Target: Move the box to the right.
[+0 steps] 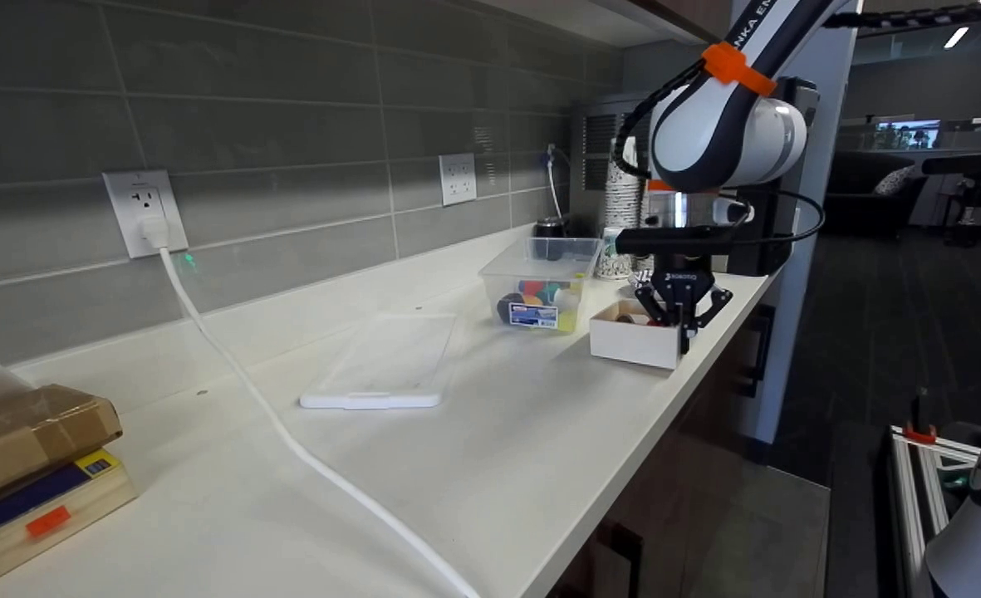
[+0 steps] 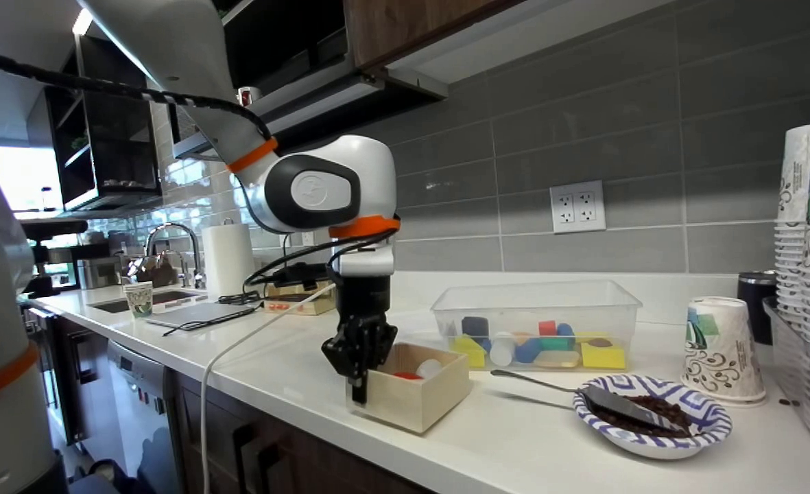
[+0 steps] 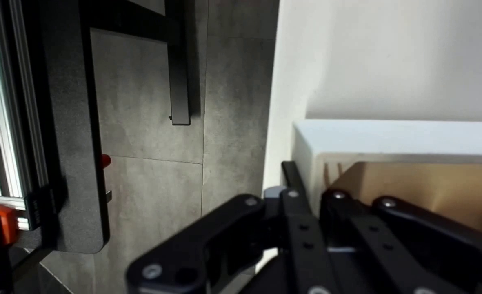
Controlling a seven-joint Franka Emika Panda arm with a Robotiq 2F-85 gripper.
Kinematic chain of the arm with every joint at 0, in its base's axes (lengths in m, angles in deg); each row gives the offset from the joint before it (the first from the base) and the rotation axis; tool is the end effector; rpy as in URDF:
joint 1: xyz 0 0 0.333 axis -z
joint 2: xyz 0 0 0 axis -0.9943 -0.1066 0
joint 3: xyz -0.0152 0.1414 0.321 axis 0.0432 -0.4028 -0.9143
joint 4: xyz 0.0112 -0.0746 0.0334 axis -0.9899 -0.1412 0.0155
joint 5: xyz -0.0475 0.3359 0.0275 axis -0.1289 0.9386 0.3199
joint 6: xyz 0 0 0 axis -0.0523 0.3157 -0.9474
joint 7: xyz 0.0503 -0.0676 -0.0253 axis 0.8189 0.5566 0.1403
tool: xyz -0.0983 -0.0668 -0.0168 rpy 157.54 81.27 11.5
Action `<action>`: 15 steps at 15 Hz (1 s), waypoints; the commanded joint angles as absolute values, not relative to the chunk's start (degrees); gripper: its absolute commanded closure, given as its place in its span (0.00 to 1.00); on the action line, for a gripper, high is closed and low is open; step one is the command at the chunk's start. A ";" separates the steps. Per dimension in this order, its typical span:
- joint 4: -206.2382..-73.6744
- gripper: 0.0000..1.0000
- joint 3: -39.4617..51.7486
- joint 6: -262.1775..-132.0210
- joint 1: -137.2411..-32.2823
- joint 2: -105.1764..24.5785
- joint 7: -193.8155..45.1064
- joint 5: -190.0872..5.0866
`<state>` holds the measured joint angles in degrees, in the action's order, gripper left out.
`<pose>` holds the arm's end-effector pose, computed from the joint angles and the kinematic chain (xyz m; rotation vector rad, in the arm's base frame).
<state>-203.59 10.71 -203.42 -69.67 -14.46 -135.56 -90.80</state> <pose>0.3226 -0.1346 0.3333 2.2498 -2.1486 -0.1547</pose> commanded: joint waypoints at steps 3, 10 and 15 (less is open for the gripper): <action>-202.76 0.98 12.74 -208.74 -67.00 -16.86 -136.30 -90.04; -199.07 0.98 12.49 -212.45 -66.78 -19.29 -138.66 -93.63; -196.31 0.68 12.84 -211.50 -67.70 -20.27 -137.29 -92.21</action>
